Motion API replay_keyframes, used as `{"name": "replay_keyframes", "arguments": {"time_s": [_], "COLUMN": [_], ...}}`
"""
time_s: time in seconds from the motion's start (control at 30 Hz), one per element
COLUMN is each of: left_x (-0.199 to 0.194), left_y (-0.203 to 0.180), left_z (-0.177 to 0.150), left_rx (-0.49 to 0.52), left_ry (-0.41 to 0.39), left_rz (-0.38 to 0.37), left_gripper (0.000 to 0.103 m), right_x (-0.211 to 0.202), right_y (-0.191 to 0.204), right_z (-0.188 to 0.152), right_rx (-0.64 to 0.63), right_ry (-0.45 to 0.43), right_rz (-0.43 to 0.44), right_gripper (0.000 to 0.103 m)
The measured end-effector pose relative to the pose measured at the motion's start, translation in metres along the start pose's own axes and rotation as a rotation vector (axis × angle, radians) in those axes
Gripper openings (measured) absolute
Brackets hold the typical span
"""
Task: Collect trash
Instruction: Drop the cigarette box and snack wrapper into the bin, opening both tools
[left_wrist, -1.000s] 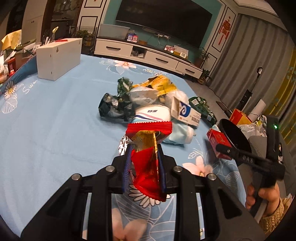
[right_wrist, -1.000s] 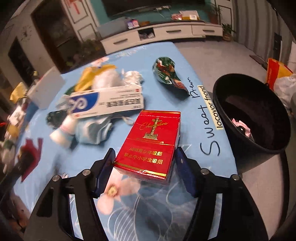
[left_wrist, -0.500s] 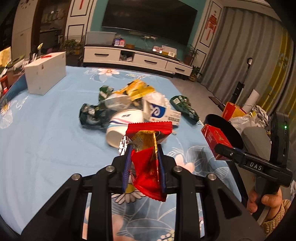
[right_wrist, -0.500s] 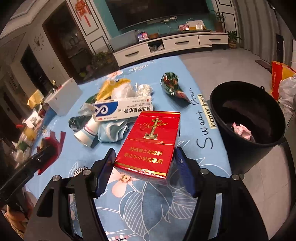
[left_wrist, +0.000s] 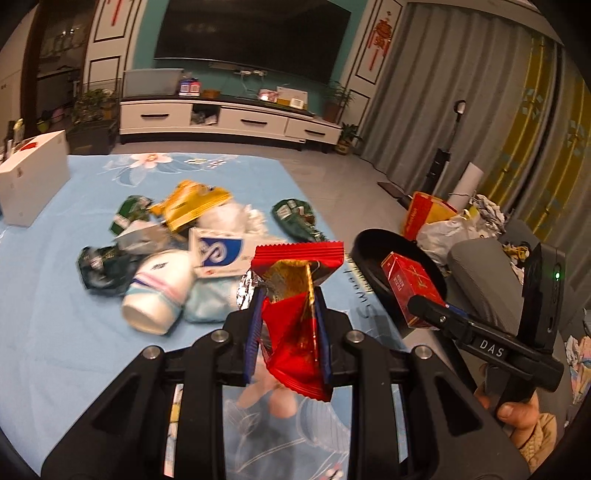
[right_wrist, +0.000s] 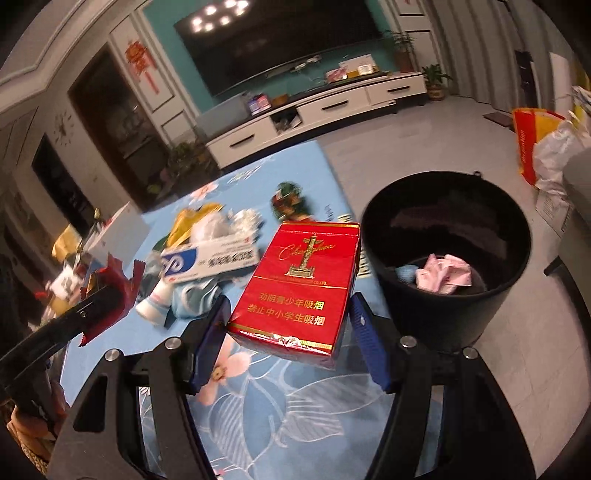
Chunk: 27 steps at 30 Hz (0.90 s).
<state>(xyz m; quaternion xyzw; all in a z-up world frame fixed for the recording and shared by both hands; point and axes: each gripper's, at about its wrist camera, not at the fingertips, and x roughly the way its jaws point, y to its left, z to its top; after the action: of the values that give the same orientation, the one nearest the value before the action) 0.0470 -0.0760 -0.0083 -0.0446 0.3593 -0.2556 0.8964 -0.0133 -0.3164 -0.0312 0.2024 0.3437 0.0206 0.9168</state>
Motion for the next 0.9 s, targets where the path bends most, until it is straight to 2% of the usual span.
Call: {"name": "replay_keyframes", "arguments": {"time_s": [0.43,0.6,0.9], "left_x": [0.052,0.085,0.148], "left_y": [-0.063,-0.097,-0.137], "left_z": [0.027,0.035,0.046], "left_rx": [0.11,0.163,0.179], "left_ry": [0.055,0.11,0.184], "left_rz": [-0.088,-0.155,-0.225], "left_gripper": [0.027,0.027,0.027], "right_x": [-0.027,-0.023,-0.003], "right_y": [-0.084,-0.107,-0.126], "right_z": [0.015,0.016,0.028], "right_rx": [0.162,0.197,0.206], "right_ry": [-0.121,-0.115,-0.113], "right_rz": [-0.088,-0.11,-0.11], "right_gripper": [0.066,0.066,0.066]}}
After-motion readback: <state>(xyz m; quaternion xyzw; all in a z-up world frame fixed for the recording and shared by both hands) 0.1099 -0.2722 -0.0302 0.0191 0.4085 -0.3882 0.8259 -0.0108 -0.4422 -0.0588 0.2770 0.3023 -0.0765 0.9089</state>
